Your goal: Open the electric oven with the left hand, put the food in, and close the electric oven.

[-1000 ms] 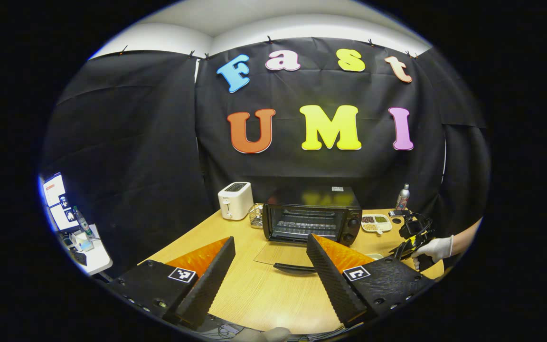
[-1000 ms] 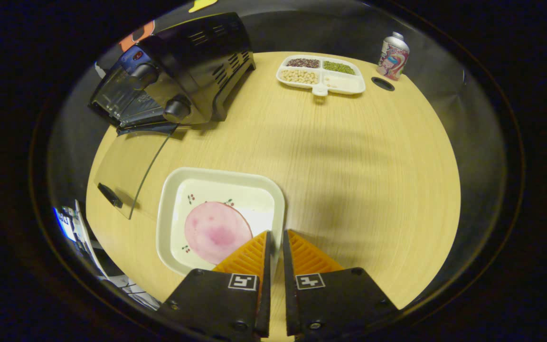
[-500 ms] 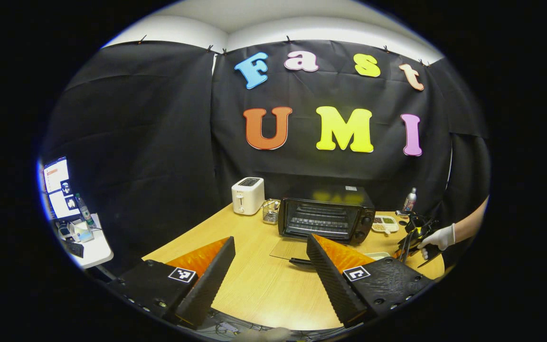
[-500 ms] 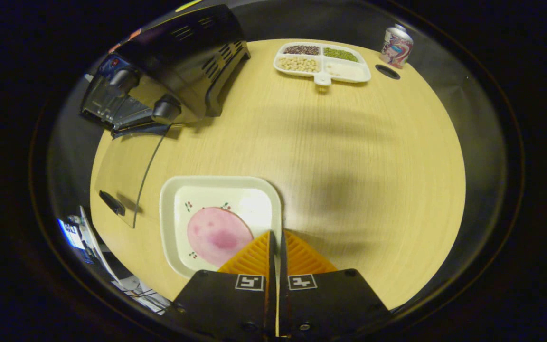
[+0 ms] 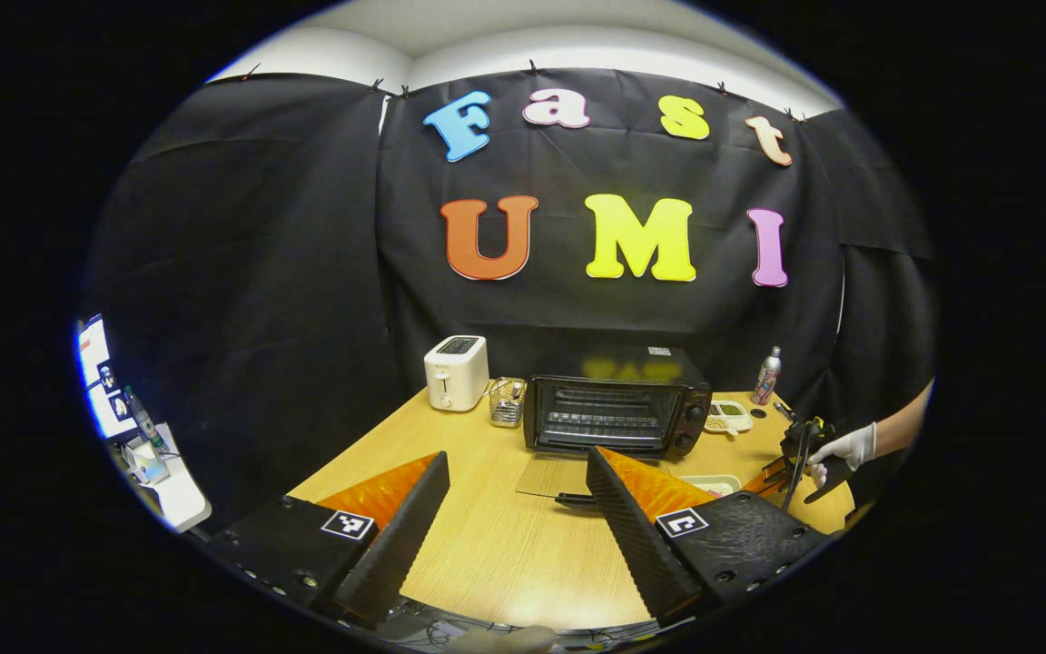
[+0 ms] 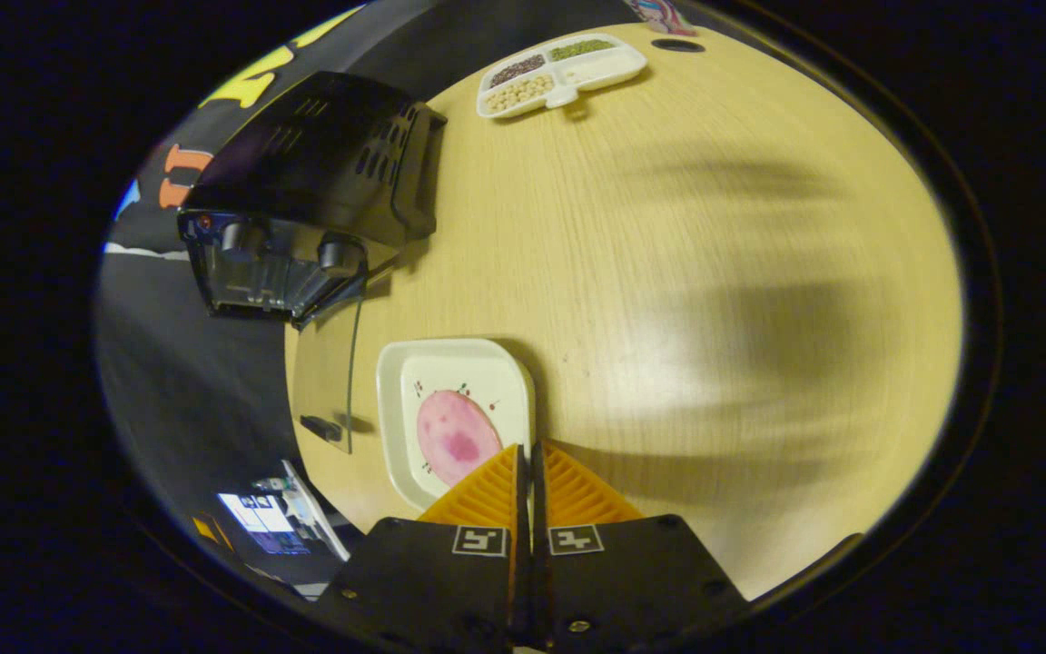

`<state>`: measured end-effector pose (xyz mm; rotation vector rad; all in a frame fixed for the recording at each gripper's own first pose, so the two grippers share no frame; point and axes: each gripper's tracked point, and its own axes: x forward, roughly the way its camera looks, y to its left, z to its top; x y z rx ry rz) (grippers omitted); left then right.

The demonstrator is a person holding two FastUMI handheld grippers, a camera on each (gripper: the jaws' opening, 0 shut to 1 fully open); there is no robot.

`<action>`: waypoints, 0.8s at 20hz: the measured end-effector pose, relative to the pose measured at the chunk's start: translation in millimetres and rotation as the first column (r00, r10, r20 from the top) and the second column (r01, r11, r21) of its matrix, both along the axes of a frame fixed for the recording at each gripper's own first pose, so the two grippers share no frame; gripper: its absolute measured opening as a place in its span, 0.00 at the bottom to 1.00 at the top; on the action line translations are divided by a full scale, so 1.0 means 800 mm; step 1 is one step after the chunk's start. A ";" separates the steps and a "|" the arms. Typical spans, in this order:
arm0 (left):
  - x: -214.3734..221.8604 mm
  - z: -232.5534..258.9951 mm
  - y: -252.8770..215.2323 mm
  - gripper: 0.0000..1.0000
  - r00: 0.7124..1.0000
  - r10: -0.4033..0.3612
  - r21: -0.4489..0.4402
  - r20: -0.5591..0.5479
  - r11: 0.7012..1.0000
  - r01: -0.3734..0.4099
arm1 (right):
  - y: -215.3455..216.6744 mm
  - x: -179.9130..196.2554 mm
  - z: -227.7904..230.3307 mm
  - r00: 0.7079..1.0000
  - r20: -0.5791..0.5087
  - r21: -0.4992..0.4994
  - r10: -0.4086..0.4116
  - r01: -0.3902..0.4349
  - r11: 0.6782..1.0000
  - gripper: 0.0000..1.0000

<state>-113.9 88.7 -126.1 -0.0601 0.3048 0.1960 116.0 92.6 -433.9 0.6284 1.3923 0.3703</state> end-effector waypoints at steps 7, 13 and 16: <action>0.016 -0.001 -0.006 0.97 0.999 -0.053 -0.007 -0.002 0.999 0.052 | -0.017 -0.008 0.031 0.979 0.039 0.105 -0.199 0.194 0.975 0.01; 0.025 0.009 0.002 0.97 0.997 -0.073 -0.006 0.006 0.997 0.074 | -0.015 -0.023 0.045 0.934 0.065 0.075 -0.352 0.347 0.935 0.00; 0.027 0.020 0.011 0.97 0.996 -0.086 -0.005 0.018 0.996 0.086 | -0.016 -0.032 0.059 0.911 0.096 0.092 -0.400 0.392 0.915 0.01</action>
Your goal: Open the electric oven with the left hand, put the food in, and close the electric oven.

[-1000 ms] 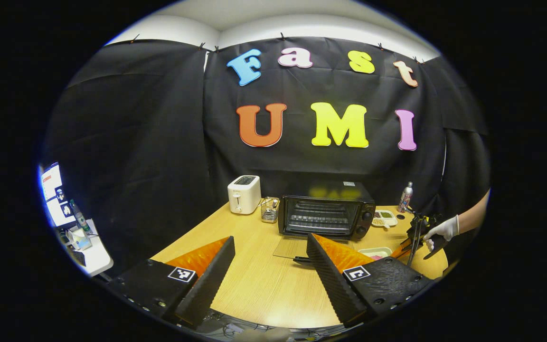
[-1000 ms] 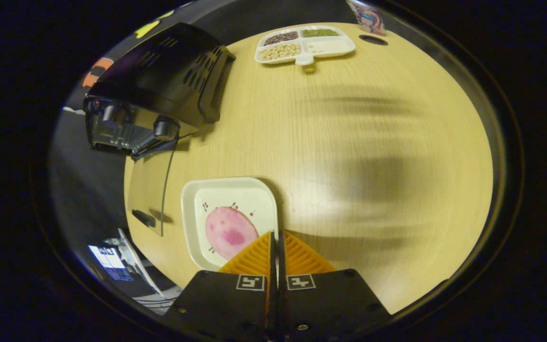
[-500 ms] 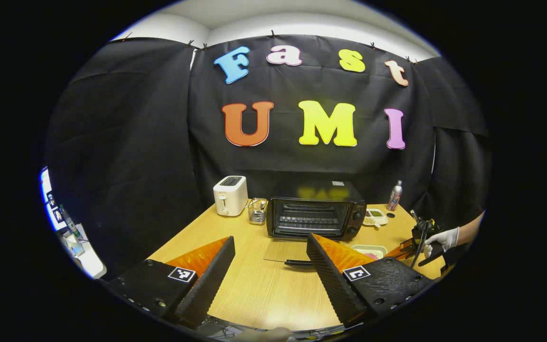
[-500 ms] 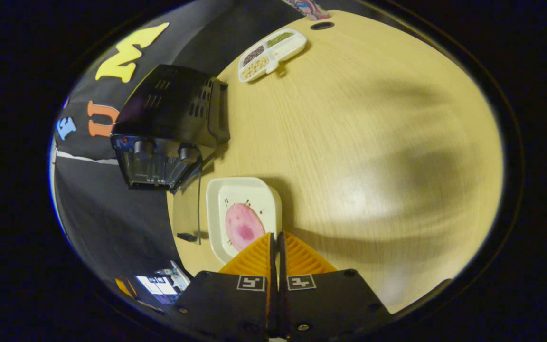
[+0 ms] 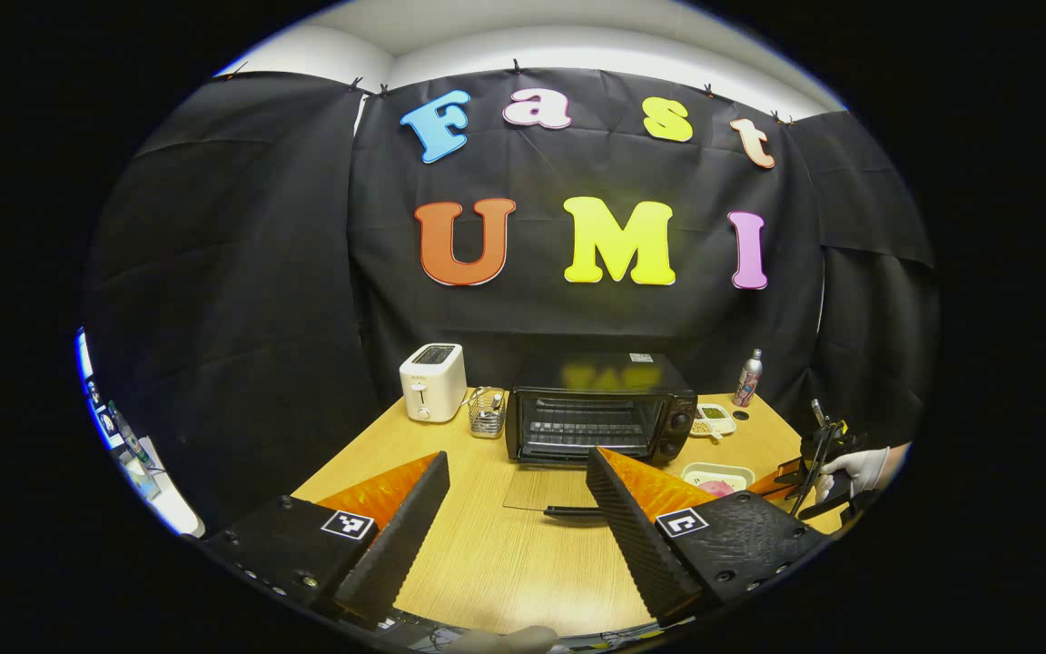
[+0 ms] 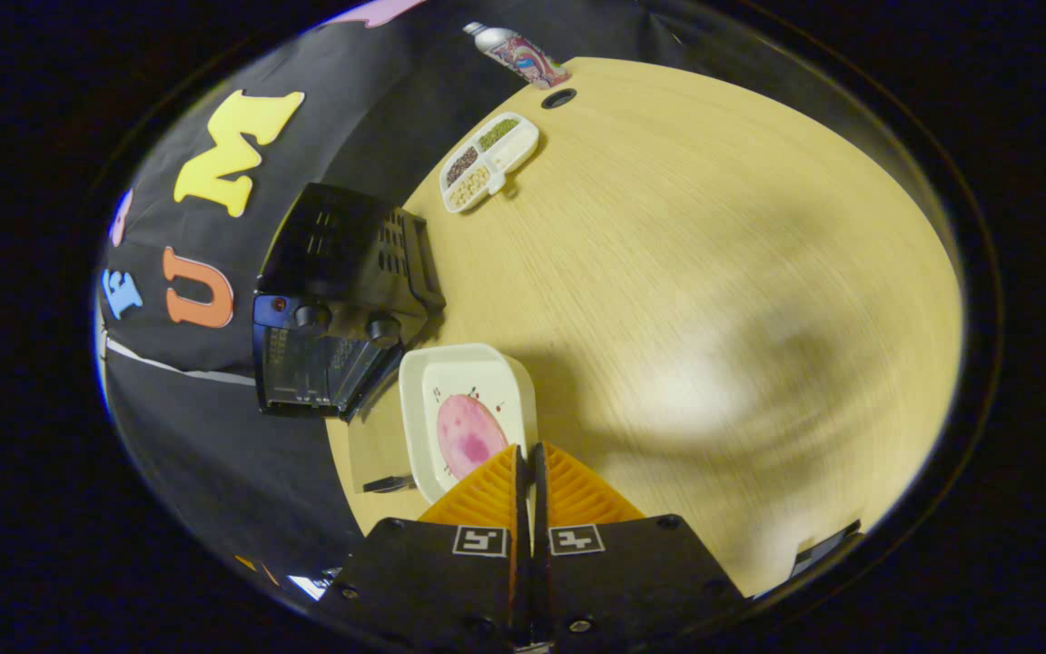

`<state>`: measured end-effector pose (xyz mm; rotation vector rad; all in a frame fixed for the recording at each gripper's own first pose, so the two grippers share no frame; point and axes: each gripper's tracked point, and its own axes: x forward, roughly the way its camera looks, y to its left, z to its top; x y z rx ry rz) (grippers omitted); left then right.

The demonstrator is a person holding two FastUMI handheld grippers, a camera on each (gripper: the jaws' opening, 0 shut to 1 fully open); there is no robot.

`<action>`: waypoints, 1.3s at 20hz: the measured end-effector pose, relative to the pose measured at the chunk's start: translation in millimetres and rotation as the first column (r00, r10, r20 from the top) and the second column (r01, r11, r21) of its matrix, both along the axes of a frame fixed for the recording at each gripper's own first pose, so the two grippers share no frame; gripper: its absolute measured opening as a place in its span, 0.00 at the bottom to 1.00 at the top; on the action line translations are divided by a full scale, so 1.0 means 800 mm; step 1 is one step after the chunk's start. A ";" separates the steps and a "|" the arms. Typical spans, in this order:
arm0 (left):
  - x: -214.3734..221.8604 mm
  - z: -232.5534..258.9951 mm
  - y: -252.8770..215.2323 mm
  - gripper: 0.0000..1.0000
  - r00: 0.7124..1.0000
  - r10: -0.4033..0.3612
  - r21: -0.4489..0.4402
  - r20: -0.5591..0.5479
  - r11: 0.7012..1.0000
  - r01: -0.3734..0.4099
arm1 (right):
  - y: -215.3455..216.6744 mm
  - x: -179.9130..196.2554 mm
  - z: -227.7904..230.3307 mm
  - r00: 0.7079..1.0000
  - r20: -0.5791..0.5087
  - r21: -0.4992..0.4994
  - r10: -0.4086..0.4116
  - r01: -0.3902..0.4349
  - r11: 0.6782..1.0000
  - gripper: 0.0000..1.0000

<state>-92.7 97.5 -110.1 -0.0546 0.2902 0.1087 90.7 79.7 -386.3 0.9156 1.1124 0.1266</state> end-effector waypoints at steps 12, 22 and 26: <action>-0.006 0.013 0.023 0.97 1.000 -0.015 0.007 0.018 1.000 0.015 | 0.034 -0.020 0.024 0.990 -0.017 0.118 -0.140 0.141 0.983 0.00; -0.033 0.022 0.066 0.96 0.999 0.042 0.057 -0.012 0.998 -0.041 | 0.196 0.024 0.050 0.962 -0.014 0.214 -0.272 0.268 0.939 0.04; -0.050 0.035 0.085 0.96 0.997 0.077 0.090 -0.017 0.993 -0.075 | 0.250 0.058 0.055 0.947 -0.041 0.271 -0.318 0.317 0.909 0.04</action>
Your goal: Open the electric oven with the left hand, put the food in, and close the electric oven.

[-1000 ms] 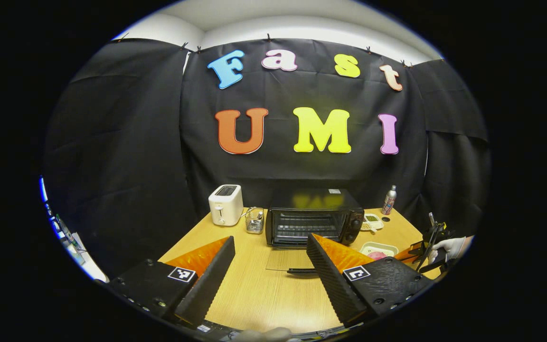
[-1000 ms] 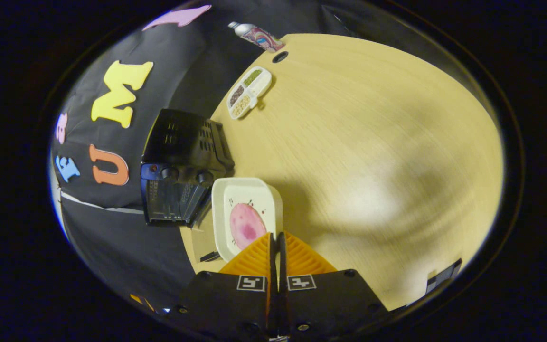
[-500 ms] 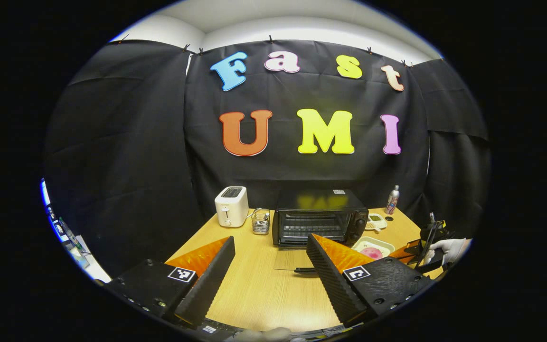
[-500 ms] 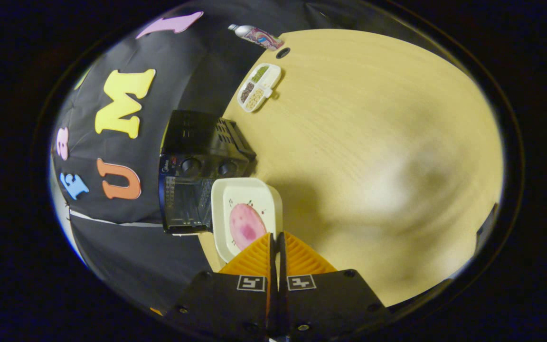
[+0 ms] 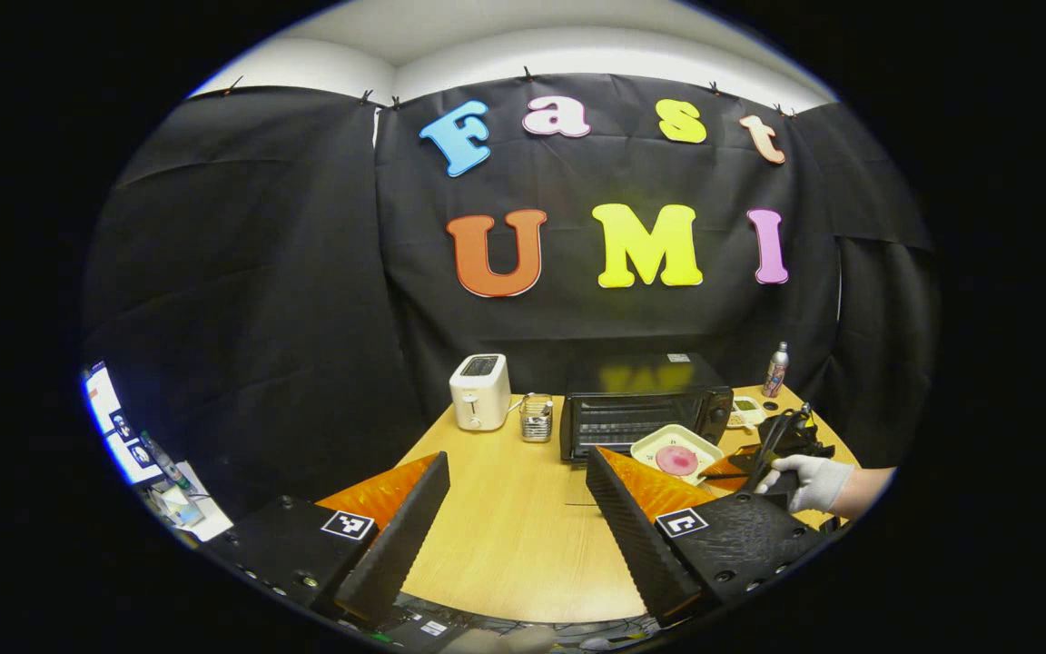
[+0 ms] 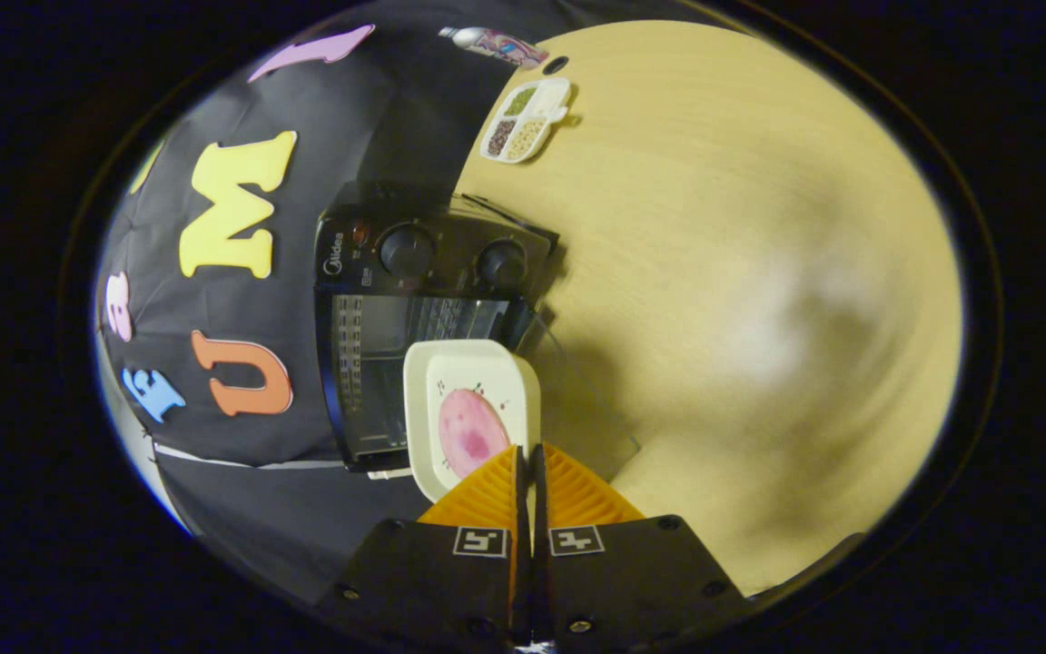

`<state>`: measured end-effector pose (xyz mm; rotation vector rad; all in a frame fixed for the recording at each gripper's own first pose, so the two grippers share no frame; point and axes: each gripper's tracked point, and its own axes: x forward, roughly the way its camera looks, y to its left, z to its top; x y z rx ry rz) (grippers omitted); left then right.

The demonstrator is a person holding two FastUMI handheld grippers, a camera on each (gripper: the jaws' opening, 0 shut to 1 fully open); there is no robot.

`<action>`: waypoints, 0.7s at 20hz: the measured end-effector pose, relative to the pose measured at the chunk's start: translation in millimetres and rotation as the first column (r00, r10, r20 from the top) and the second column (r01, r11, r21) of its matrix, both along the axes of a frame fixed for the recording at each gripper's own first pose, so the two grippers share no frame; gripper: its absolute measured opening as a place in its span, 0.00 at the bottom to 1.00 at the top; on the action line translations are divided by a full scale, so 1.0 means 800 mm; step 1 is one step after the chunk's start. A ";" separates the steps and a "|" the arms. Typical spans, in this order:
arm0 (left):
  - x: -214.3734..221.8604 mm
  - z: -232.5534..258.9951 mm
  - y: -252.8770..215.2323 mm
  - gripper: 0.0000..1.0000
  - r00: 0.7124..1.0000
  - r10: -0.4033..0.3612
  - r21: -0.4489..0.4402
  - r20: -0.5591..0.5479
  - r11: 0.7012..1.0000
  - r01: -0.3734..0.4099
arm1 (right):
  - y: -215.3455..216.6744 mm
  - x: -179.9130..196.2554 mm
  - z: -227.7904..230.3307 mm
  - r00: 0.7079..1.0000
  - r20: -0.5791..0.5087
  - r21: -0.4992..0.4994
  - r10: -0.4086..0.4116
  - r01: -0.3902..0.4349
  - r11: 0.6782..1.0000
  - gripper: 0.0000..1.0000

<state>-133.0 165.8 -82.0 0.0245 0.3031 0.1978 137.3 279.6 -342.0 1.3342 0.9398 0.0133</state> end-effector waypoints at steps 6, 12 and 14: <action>-0.019 0.005 0.022 0.97 0.997 0.068 0.015 -0.028 0.998 -0.068 | 0.041 0.071 -0.001 0.995 -0.005 0.034 -0.095 0.096 0.995 0.00; -0.028 0.004 0.046 0.97 0.985 0.168 0.021 -0.045 0.986 -0.168 | 0.049 0.129 0.009 0.989 0.098 -0.024 -0.109 0.112 0.993 0.04; -0.031 0.003 0.049 0.97 0.979 0.197 0.011 -0.047 0.980 -0.197 | 0.050 0.143 0.022 0.979 0.159 0.003 -0.125 0.126 0.992 0.05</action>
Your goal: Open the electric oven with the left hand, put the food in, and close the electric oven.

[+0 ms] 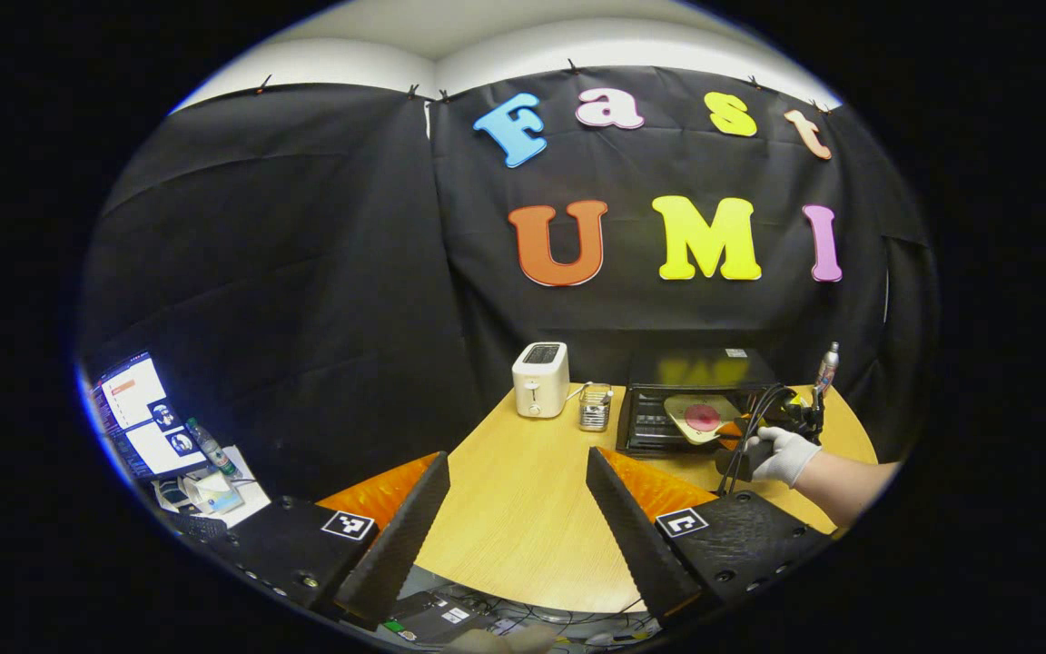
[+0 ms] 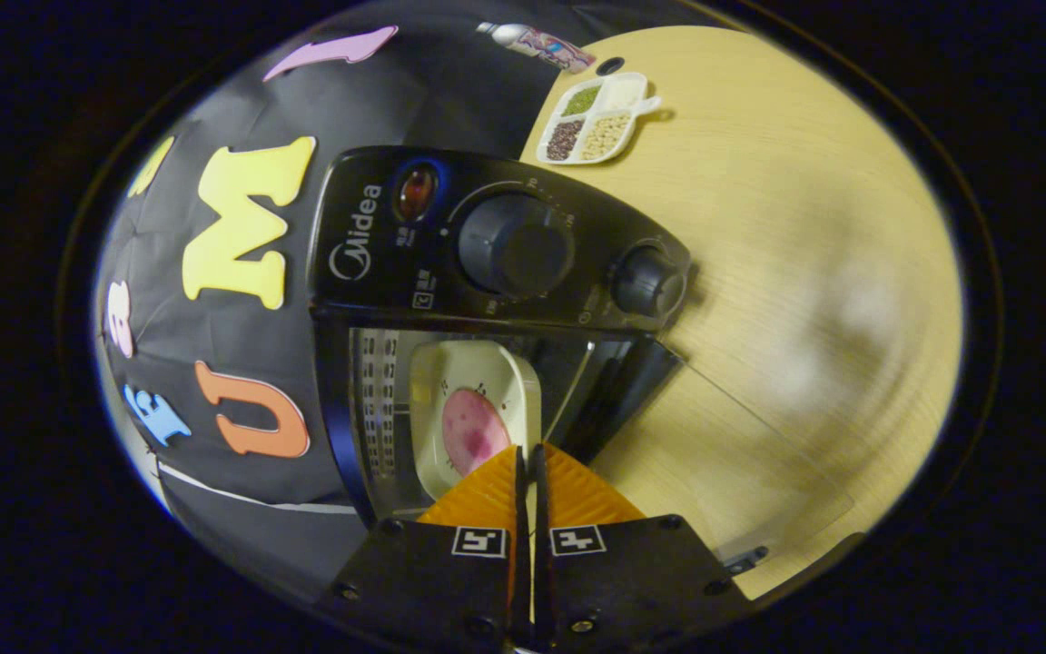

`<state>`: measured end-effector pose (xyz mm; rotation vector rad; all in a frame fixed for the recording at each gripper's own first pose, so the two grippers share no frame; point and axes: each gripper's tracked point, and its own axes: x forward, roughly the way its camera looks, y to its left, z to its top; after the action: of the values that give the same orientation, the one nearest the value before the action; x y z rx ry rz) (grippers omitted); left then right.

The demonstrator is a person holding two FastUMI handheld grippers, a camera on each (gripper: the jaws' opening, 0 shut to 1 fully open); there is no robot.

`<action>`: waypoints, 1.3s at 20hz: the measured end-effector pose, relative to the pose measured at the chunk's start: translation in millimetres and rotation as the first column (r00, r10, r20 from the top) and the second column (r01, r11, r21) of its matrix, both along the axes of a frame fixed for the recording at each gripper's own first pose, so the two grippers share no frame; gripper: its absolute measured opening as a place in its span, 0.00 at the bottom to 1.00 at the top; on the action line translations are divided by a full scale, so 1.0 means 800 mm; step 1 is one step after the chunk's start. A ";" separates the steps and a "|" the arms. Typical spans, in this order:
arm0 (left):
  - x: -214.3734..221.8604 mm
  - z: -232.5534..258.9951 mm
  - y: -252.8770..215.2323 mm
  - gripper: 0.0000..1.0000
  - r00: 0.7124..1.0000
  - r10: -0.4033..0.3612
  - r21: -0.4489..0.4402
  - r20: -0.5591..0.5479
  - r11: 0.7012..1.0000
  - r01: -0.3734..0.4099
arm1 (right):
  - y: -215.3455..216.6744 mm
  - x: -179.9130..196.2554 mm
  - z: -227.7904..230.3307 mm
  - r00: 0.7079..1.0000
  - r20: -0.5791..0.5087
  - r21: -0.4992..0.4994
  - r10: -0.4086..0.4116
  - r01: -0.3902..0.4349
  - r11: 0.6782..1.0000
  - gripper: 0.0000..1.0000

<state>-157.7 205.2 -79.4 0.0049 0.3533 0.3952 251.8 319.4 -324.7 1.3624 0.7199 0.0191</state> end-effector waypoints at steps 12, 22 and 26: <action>0.027 -0.005 -0.032 0.97 0.997 -0.067 0.024 0.039 0.998 0.066 | -0.050 -0.049 0.038 0.984 0.085 -0.137 0.155 -0.143 0.980 0.93; 0.093 -0.050 -0.100 0.97 0.955 -0.286 -0.010 0.073 0.958 0.288 | -0.211 -0.156 0.134 0.900 0.238 -0.753 0.365 -0.067 0.654 0.94; 0.114 -0.097 -0.120 0.97 0.937 -0.347 -0.043 0.043 0.936 0.349 | -0.264 -0.200 0.168 0.894 0.257 -0.854 0.367 0.032 0.520 0.94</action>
<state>-66.9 108.9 -156.7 0.0114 0.3208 0.0341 92.2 108.2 -190.1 0.2886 0.3864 0.1012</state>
